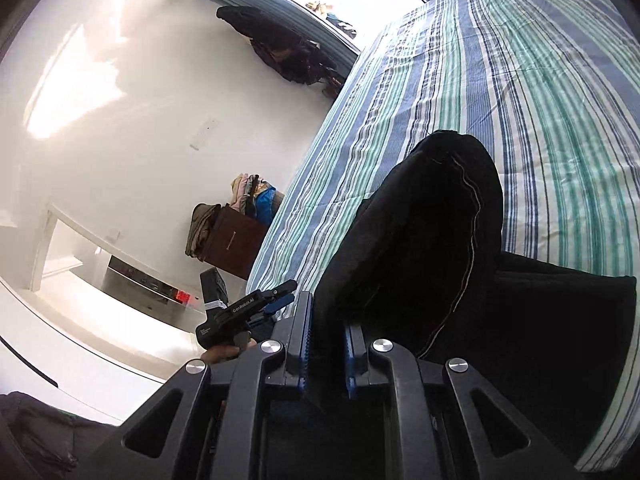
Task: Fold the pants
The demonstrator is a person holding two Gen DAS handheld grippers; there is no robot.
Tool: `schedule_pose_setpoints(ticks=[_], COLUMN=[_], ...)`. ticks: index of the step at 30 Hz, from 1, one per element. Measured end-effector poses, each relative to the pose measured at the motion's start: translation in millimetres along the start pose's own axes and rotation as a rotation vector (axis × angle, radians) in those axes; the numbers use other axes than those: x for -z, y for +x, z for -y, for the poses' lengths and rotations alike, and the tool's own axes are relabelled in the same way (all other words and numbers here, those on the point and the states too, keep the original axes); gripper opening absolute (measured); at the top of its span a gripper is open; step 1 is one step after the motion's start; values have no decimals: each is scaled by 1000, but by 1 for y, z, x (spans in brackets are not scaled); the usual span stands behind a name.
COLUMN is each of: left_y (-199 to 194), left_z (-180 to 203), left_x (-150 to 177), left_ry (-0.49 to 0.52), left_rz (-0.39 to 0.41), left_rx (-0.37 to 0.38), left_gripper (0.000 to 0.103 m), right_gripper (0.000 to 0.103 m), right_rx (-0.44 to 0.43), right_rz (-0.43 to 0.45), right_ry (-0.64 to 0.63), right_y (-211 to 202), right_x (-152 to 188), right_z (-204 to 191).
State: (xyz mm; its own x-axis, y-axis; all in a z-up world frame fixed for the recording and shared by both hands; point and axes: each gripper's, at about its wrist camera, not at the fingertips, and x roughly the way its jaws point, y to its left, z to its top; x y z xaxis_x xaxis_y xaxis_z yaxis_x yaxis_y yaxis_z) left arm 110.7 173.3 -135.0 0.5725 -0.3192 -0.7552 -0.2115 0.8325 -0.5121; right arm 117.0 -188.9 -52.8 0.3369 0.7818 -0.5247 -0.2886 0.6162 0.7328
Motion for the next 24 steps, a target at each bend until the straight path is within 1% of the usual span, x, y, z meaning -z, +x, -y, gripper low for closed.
schedule_pose_setpoints(ticks=[2, 4, 7, 10, 12, 13, 14, 16, 17, 18, 19, 20, 21, 22, 24], left_y=[-1, -2, -2, -2, -2, -1, 1, 5, 6, 7, 8, 8, 7, 6, 4], left_z=[7, 15, 31, 51, 66, 74, 83, 100, 107, 113, 119, 123, 128, 132, 142], left_x=[2, 4, 9, 17, 24, 28, 33, 44, 49, 54, 59, 62, 65, 67, 70], left_ry=[25, 53, 108, 189, 256, 294, 335, 416, 454, 489, 521, 548, 572, 591, 623], left_rz=[0, -1, -6, -11, -15, -19, -25, -39, -46, -52, -56, -56, -52, -44, -31], left_rx=[4, 9, 15, 12, 9, 7, 3, -9, -15, -20, -24, -29, -34, -37, -29], left_gripper=[68, 68, 68, 68, 69, 69, 69, 70, 70, 70, 70, 70, 70, 70, 74], right_gripper=[14, 14, 14, 14, 14, 14, 14, 15, 21, 23, 29, 40, 44, 46, 46], right_rx=[39, 95, 181, 230, 251, 270, 303, 387, 416, 432, 424, 416, 425, 450, 521], right_rz=[10, 22, 28, 35, 37, 31, 17, -38, -62, -65, -50, -39, -26, -6, 27], right_ry=[9, 44, 111, 190, 222, 232, 235, 206, 190, 190, 207, 229, 243, 237, 158], right_y=[-15, -34, -54, -67, -69, -62, -58, -43, -38, -36, -38, -43, -51, -60, -76], right_x=[7, 16, 24, 43, 49, 52, 54, 58, 62, 65, 66, 66, 66, 65, 62], right_z=[12, 33, 74, 113, 131, 138, 143, 151, 151, 156, 159, 161, 161, 158, 141])
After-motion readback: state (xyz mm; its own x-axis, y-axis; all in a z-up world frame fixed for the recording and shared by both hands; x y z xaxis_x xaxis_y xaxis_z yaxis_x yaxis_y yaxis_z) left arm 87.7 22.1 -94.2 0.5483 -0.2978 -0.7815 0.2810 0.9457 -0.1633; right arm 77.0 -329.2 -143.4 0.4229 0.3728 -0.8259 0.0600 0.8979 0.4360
